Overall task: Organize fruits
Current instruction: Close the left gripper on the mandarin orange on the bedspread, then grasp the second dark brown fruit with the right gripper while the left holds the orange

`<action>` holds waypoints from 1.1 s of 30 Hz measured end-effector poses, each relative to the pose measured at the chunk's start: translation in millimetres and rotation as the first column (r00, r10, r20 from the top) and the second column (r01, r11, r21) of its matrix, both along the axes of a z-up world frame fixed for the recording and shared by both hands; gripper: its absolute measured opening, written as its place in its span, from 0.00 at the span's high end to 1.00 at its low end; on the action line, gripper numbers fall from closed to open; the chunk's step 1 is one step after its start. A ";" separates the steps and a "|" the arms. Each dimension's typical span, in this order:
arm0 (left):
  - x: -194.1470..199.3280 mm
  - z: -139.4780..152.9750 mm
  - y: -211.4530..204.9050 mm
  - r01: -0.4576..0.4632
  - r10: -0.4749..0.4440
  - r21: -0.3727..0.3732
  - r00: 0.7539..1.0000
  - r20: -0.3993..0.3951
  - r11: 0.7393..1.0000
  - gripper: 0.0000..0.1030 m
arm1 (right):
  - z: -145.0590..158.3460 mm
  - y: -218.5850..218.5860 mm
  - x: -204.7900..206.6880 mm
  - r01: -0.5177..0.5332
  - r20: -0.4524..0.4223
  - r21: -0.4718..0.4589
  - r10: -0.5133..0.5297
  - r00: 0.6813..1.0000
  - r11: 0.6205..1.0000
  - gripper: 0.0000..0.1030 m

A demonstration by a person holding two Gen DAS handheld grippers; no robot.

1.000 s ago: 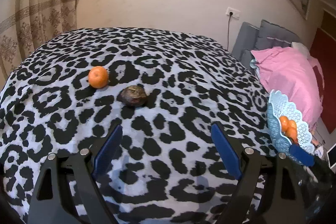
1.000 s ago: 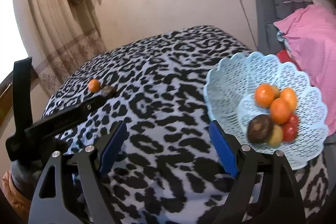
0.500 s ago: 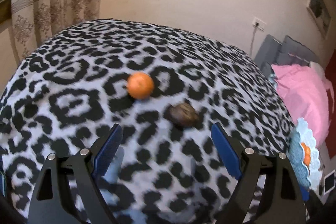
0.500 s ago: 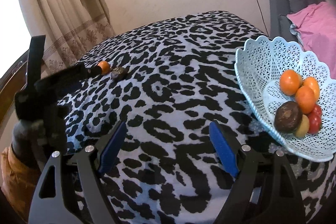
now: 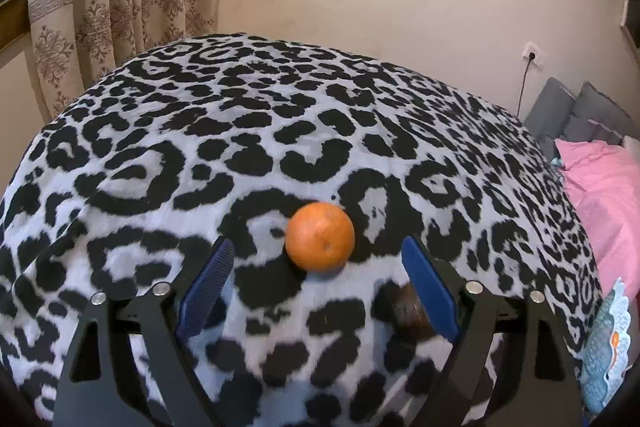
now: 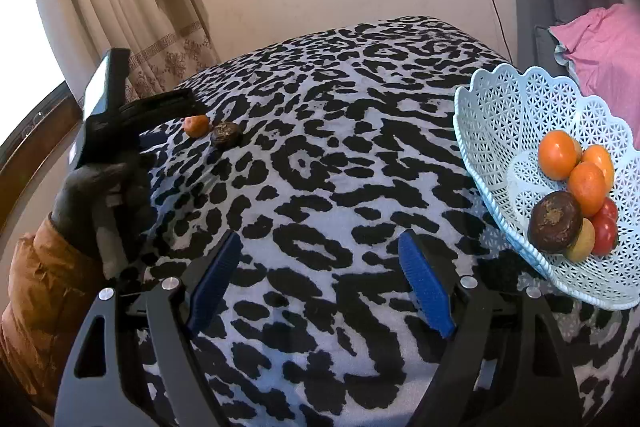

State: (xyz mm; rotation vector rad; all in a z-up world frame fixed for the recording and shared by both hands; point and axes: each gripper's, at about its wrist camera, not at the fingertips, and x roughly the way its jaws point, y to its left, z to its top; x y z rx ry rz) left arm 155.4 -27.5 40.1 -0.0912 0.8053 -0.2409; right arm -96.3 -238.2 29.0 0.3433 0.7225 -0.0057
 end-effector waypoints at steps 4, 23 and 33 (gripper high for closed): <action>14.3 -6.2 -4.8 0.011 -0.011 0.011 1.000 -0.018 1.000 0.32 | -1.0 0.6 0.7 0.001 -0.004 -0.008 -0.001 1.000 1.000 0.20; 10.1 -8.8 14.3 0.000 0.001 -0.062 1.000 0.019 0.998 0.62 | -4.6 10.6 17.2 -0.016 -0.028 -0.043 0.015 0.999 0.999 0.20; 1.4 5.9 30.8 -0.038 0.043 -0.101 0.998 0.053 0.994 0.62 | 4.0 45.4 77.2 -0.126 -0.006 -0.121 0.127 0.992 0.985 0.20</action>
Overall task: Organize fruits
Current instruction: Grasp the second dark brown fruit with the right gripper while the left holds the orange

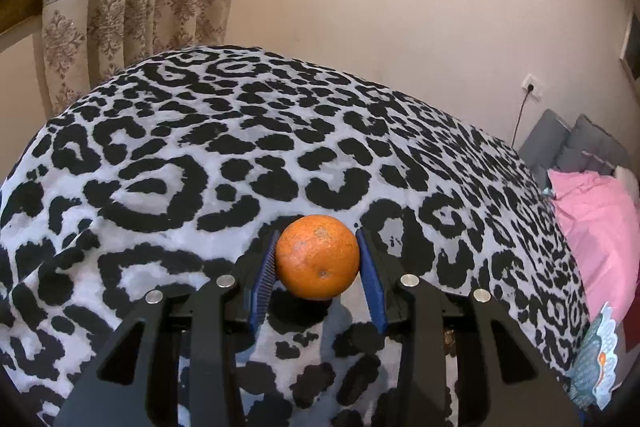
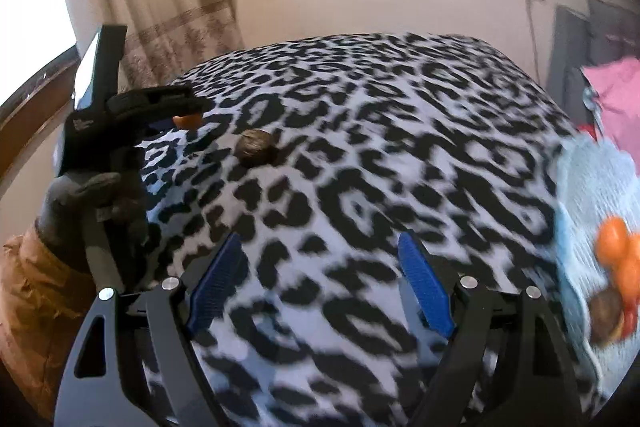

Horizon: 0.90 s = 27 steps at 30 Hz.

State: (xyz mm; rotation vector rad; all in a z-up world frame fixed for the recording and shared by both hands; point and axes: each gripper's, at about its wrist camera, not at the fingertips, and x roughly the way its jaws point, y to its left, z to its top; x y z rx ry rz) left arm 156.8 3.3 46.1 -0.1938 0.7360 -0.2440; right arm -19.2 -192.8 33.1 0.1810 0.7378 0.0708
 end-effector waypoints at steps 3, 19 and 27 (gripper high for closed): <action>-0.4 1.1 2.9 -0.008 0.008 -0.011 1.000 -0.001 1.000 0.62 | -2.4 14.6 27.0 -0.046 -0.006 -0.009 0.046 0.999 0.999 0.20; 4.3 -3.4 13.1 -0.050 0.050 -0.021 0.999 -0.007 0.999 0.62 | -15.8 57.1 134.9 -0.109 -0.075 -0.056 0.105 0.992 0.992 0.40; 5.1 -4.2 14.6 -0.054 0.054 -0.023 0.998 -0.010 0.998 0.62 | -19.4 63.8 148.6 -0.109 -0.087 -0.085 0.101 0.991 0.990 0.52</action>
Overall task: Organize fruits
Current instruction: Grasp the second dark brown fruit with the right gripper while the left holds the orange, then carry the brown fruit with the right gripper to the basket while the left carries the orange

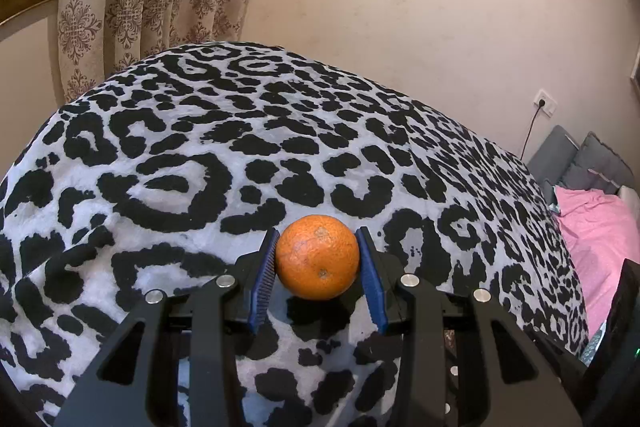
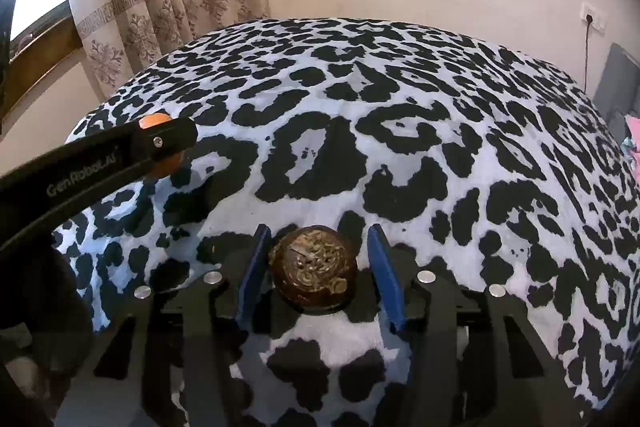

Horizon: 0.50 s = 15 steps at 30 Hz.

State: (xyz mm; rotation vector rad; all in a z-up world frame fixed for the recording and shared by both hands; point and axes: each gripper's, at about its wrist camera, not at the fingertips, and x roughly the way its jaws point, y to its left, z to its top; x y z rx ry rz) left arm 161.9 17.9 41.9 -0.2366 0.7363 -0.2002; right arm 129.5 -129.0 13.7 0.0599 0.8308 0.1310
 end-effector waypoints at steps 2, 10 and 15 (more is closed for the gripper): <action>0.4 -0.4 -0.4 0.000 0.000 -0.001 1.000 -0.002 1.000 0.62 | 0.0 1.3 -2.1 0.001 0.001 -0.010 -0.001 1.000 1.000 0.58; -1.3 -1.1 -4.2 0.016 -0.016 -0.002 1.000 0.000 1.000 0.62 | 1.0 -3.3 -15.7 0.031 -0.003 -0.001 -0.031 1.000 1.000 0.58; -4.6 0.7 -9.5 0.041 -0.041 -0.001 0.999 0.010 0.999 0.62 | 2.1 -7.9 -39.8 0.034 -0.007 0.011 -0.034 0.999 0.999 0.58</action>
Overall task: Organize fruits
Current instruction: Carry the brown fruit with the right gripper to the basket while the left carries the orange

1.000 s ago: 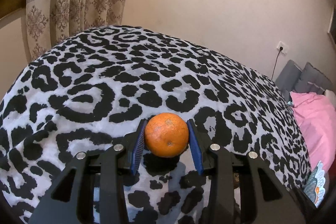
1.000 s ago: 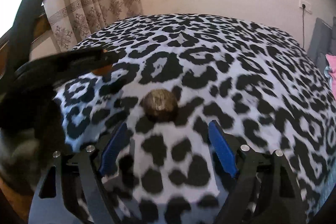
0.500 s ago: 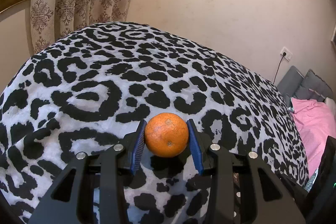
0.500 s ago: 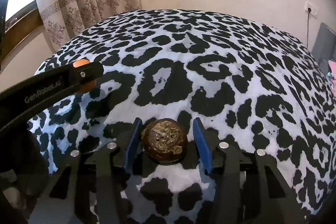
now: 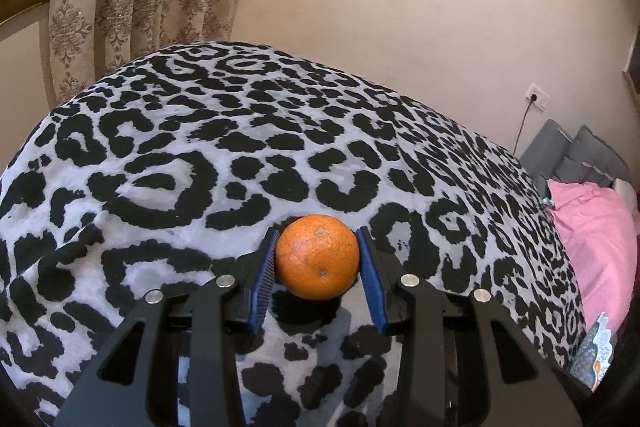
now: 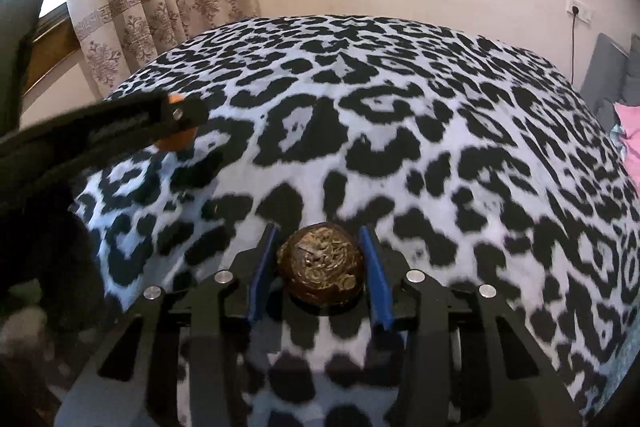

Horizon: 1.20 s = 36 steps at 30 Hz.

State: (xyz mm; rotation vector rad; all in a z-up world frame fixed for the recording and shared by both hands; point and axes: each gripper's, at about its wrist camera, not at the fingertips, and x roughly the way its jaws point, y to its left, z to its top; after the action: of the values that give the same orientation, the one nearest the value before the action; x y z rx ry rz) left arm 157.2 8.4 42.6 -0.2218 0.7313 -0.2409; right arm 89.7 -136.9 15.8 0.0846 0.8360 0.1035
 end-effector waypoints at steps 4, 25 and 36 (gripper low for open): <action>-4.9 3.4 -6.4 0.022 -0.022 0.012 1.000 0.019 1.000 0.62 | 3.4 -3.0 -21.2 0.002 0.006 0.007 -0.002 1.000 1.000 0.58; -45.9 32.1 -39.9 0.139 -0.143 0.037 0.982 0.121 0.990 0.62 | 40.3 -34.1 -107.4 0.078 0.068 0.087 -0.084 0.994 0.993 0.58; -63.6 36.0 -59.2 0.202 -0.209 0.060 0.968 0.143 0.978 0.62 | 50.3 -50.4 -130.8 0.122 0.090 0.104 -0.132 0.987 0.987 0.58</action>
State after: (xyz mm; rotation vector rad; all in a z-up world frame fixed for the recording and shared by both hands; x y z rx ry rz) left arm 93.6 -50.8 78.6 -0.0836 0.6111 -0.4332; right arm -41.1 -187.3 66.1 0.2241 0.7271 0.0282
